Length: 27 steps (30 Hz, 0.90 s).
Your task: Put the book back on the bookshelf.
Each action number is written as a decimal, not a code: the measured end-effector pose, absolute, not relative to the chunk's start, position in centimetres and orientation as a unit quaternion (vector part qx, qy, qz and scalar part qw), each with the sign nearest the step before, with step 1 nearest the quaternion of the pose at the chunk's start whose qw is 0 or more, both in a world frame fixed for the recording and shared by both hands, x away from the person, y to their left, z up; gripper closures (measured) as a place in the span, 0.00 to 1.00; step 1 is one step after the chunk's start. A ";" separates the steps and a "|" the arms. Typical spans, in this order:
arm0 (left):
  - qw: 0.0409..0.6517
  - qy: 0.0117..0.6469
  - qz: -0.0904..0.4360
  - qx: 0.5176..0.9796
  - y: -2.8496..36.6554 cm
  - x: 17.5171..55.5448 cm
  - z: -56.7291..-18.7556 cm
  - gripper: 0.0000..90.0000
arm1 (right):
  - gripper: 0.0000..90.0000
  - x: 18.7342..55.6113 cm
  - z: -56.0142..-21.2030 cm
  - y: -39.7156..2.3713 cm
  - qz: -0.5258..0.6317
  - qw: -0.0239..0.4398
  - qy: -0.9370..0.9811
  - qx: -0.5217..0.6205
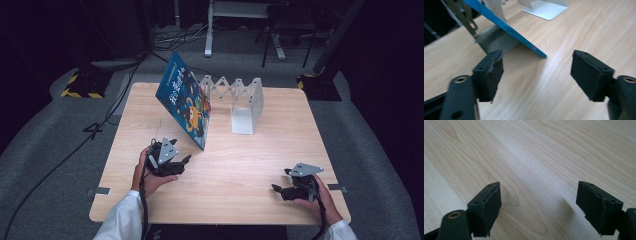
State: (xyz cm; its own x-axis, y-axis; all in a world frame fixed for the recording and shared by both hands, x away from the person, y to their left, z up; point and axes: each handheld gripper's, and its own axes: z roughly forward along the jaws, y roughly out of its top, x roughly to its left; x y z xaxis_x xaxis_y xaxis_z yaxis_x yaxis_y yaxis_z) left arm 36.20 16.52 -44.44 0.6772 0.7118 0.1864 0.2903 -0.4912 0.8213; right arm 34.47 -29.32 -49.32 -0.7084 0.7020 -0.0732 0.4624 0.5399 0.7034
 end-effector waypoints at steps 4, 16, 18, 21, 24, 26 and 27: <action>0.382 0.289 0.256 0.840 16.7 35.5 -44.8 0.22 | 0.23 34.3 -48.9 -29.5 0.341 0.184 0.856 0.342; 0.309 0.287 0.273 0.865 17.7 33.4 -46.0 0.18 | 0.22 33.3 -47.9 -30.6 0.331 0.210 0.853 0.345; 0.304 0.290 0.276 0.865 18.3 32.8 -46.4 0.18 | 0.22 33.1 -47.8 -31.0 0.332 0.213 0.850 0.349; 0.294 0.292 0.277 0.867 19.0 32.3 -46.8 0.18 | 0.22 32.9 -47.8 -31.6 0.332 0.218 0.847 0.353; 0.292 0.300 0.276 0.865 19.9 31.8 -46.7 0.18 | 0.22 32.6 -47.8 -32.1 0.329 0.220 0.847 0.356; 0.295 0.308 0.275 0.862 20.7 31.4 -46.6 0.18 | 0.22 32.5 -47.8 -32.4 0.326 0.224 0.846 0.358; 0.296 0.307 0.278 0.861 21.0 31.3 -46.5 0.18 | 0.22 32.4 -47.9 -32.6 0.327 0.226 0.844 0.359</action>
State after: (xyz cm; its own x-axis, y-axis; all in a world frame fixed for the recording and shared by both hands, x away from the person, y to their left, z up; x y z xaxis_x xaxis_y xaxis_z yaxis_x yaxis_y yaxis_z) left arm 31.26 21.00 -46.53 0.6563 0.6933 0.2977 0.3640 -0.6365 0.6799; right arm 32.38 -32.57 -47.87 -0.6399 0.7545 -0.1461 0.4596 0.5281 0.7141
